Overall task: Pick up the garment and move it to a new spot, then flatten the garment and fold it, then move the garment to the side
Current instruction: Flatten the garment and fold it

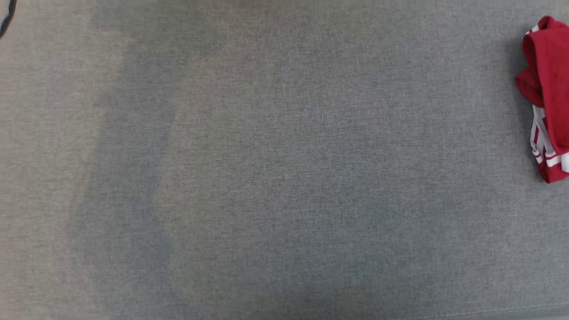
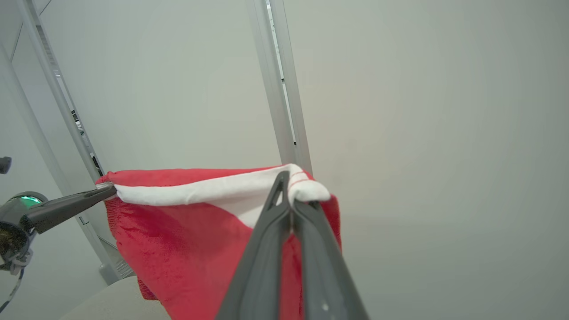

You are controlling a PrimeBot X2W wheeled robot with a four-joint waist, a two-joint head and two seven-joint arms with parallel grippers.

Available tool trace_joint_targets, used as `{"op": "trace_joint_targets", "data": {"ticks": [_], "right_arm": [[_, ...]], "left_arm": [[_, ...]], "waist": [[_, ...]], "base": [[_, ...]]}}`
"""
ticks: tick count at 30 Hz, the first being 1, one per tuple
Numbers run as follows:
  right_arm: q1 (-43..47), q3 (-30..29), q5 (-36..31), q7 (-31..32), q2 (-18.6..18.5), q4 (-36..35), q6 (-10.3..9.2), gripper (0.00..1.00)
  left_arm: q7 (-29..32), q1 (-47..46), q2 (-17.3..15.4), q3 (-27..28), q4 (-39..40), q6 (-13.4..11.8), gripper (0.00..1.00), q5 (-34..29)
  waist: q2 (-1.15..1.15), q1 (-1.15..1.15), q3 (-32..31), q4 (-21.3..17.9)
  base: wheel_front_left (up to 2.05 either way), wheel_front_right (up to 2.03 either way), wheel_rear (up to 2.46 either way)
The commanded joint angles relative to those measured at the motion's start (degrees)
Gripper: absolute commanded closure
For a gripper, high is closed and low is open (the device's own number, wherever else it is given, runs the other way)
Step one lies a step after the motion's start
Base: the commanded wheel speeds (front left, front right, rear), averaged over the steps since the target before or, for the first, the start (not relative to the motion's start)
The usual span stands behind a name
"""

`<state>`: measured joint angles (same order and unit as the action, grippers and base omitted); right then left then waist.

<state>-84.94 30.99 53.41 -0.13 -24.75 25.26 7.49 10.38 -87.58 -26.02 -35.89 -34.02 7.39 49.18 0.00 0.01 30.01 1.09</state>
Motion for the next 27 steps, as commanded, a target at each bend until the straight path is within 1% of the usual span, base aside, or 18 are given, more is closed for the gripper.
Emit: {"op": "trace_joint_targets", "data": {"ticks": [1, 2, 4, 6, 8, 10, 13, 17, 21, 23, 27], "right_arm": [[-1.87, 0.67, 1.1, -0.78, -0.15, 0.85, 0.0, 1.0], [-4.0, 1.91, 0.61, -1.67, -0.61, 1.54, 0.0, 1.0], [-6.13, 3.69, 1.21, -2.78, -1.01, 2.59, 0.0, 1.0], [-7.24, 5.28, 1.94, -3.57, -1.5, 3.14, 0.0, 1.0], [-7.58, 7.61, 2.56, -4.49, -2.36, 3.35, 0.0, 1.0], [-6.44, 9.98, 3.58, -4.78, -3.07, 3.33, 0.0, 1.0], [-2.99, 14.34, 5.04, -4.24, -4.49, 2.7, 0.0, 1.0], [2.9, 19.42, 7.38, -3.82, -6.58, 0.74, 0.0, 1.0], [11.12, 24.44, 11.19, -2.54, -8.72, -1.75, 0.0, 1.0], [15.07, 26.72, 12.87, -1.61, -10.1, -2.9, 0.0, 1.0], [22.43, 31.02, 16.34, 1.95, -13.24, -5.52, -0.01, 1.0]], "left_arm": [[-0.74, -1.61, 0.09, -0.66, -1.08, 0.14, 1.0, 0.67], [-1.13, -3.21, -0.21, -1.39, -2.42, 0.14, 1.0, 1.46], [-2.0, -4.71, 0.19, -2.33, -4.16, 0.14, 1.0, 3.2], [-2.76, -5.26, -0.03, -3.91, -5.13, 0.15, 1.0, 3.83], [-3.78, -4.63, -0.58, -5.67, -5.74, 0.15, 1.0, 5.92], [-4.49, -2.79, -1.18, -7.44, -6.05, 0.15, 1.0, 7.71], [-4.58, 0.81, -2.42, -11.53, -5.37, 0.15, 1.0, 10.26], [-4.4, 7.1, -5.87, -18.17, -2.35, 0.15, 1.0, 12.79], [-2.99, 15.63, -10.36, -25.14, 2.98, 0.15, 1.0, 16.44], [-1.43, 19.73, -12.5, -28.16, 6.26, 0.15, 1.0, 18.69], [3.61, 26.81, -17.43, -32.54, 12.85, 0.15, 1.0, 23.95]], "waist": [[0.0, -0.01, 2.29, -1.3], [0.0, -0.01, 2.56, -1.65], [0.0, -0.01, 2.86, -2.02], [0.0, -0.01, 3.05, -2.27], [0.0, -0.01, 3.01, -2.54], [0.0, -0.01, 2.42, -2.64], [0.0, -0.01, 0.32, -2.65], [0.0, -0.01, -4.13, -3.13], [0.0, -0.01, -10.39, -3.95], [0.0, -0.01, -13.58, -4.13], [0.0, -0.01, -18.88, -4.19]], "base": [[0.0, 0.0, 0.0], [0.0, 0.0, 0.0], [0.0, 0.0, 0.0], [0.0, 0.0, 0.0], [0.0, 0.0, 0.0], [0.0, 0.0, 0.0], [0.0, 0.0, 0.0], [0.0, 0.0, 0.0], [0.0, 0.0, 0.0], [0.0, 0.0, 0.0], [0.0, 0.0, 0.0]]}}
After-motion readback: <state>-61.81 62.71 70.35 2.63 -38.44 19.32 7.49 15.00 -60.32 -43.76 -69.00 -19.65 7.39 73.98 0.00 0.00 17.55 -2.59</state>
